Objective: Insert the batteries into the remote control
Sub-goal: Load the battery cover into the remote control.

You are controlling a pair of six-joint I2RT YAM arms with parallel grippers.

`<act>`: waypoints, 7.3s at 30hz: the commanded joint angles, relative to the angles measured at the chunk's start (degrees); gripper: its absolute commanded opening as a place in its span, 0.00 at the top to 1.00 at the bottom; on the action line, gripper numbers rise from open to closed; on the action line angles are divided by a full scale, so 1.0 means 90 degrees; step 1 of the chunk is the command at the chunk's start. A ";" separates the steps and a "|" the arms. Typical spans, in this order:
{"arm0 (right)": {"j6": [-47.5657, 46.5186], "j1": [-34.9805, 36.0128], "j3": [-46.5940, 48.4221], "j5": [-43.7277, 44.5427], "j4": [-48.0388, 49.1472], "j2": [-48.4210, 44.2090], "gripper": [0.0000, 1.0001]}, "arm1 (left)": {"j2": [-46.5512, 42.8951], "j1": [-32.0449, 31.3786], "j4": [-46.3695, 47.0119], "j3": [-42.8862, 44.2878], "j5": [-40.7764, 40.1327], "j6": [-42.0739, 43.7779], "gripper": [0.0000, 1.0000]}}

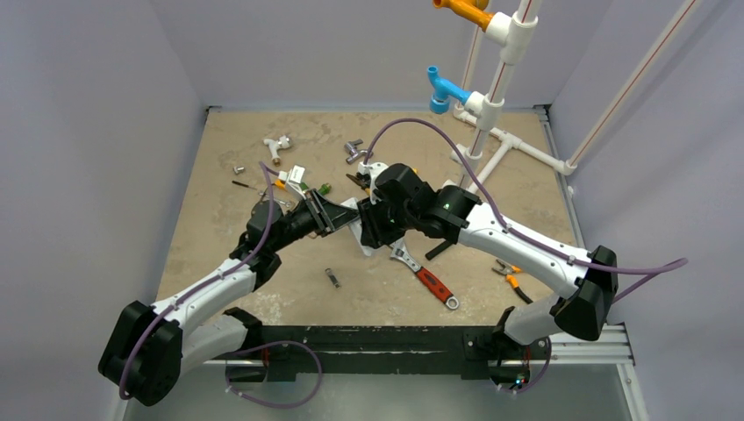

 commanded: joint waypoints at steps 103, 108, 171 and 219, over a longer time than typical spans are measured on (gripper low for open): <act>-0.0678 0.0009 0.0654 0.0832 -0.0326 -0.0009 0.69 | 0.0441 -0.0052 0.1585 -0.0069 0.0881 -0.0466 1.00; -0.0469 0.0009 0.0724 0.0763 -0.0278 0.0063 0.68 | 0.0493 -0.0056 0.1730 -0.0147 0.0789 -0.0537 1.00; 0.0330 0.0009 0.0767 0.0939 -0.0039 0.0195 0.49 | 0.1421 -0.0054 0.3321 -0.0450 0.0641 -0.1299 1.00; 0.1993 -0.1505 -0.3864 -0.1873 0.4204 -0.2656 0.40 | 0.1255 -0.0056 0.2903 -0.0054 0.0846 -0.1212 1.00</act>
